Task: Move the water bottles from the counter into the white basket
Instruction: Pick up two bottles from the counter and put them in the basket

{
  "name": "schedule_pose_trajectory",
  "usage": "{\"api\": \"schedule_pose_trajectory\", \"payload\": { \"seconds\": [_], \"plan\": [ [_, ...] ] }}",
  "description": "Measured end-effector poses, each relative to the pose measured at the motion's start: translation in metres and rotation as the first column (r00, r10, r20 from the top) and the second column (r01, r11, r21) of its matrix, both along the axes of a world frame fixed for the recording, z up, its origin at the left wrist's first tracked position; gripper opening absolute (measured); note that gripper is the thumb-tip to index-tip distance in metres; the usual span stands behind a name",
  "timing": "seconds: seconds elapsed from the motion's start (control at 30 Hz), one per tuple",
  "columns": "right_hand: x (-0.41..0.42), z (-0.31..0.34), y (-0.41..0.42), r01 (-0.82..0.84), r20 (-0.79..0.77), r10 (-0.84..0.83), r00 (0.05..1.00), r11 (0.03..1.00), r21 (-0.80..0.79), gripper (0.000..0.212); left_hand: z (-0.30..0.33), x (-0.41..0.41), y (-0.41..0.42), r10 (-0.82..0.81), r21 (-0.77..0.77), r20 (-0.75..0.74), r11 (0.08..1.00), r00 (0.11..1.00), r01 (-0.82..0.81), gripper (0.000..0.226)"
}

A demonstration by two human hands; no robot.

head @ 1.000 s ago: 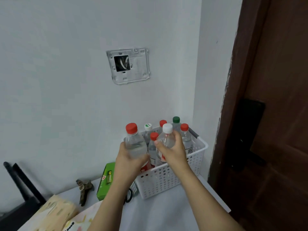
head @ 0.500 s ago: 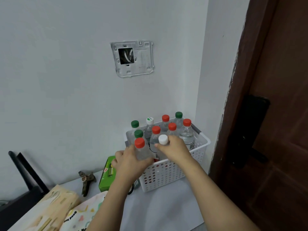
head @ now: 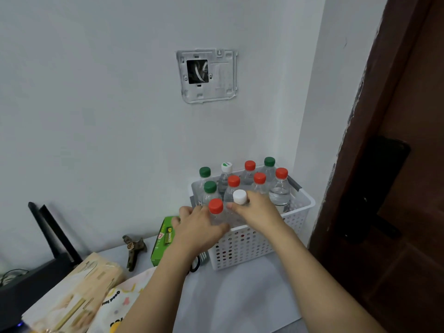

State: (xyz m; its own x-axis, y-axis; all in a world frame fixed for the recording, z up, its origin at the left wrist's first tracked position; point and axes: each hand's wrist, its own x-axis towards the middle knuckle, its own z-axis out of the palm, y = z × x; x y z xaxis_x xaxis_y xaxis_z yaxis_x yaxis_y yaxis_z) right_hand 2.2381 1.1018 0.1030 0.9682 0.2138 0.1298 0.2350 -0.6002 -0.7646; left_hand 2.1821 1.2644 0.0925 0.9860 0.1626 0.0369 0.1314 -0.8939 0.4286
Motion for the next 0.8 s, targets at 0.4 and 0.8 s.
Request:
{"api": "schedule_pose_trajectory", "payload": {
  "seconds": [0.4,0.8],
  "plan": [
    [0.003,0.011,-0.011,0.034,-0.157,-0.033,0.987,0.999,0.005,0.076,0.004,0.002,0.0,-0.029,0.026,-0.048,0.999,0.998,0.03,0.05],
    [0.002,0.002,-0.001,0.053,-0.058,-0.07,0.996,0.968,-0.247,0.057,0.011,-0.003,-0.001,0.023,0.041,0.058,0.999,0.998,-0.025,0.034]
  ]
}}
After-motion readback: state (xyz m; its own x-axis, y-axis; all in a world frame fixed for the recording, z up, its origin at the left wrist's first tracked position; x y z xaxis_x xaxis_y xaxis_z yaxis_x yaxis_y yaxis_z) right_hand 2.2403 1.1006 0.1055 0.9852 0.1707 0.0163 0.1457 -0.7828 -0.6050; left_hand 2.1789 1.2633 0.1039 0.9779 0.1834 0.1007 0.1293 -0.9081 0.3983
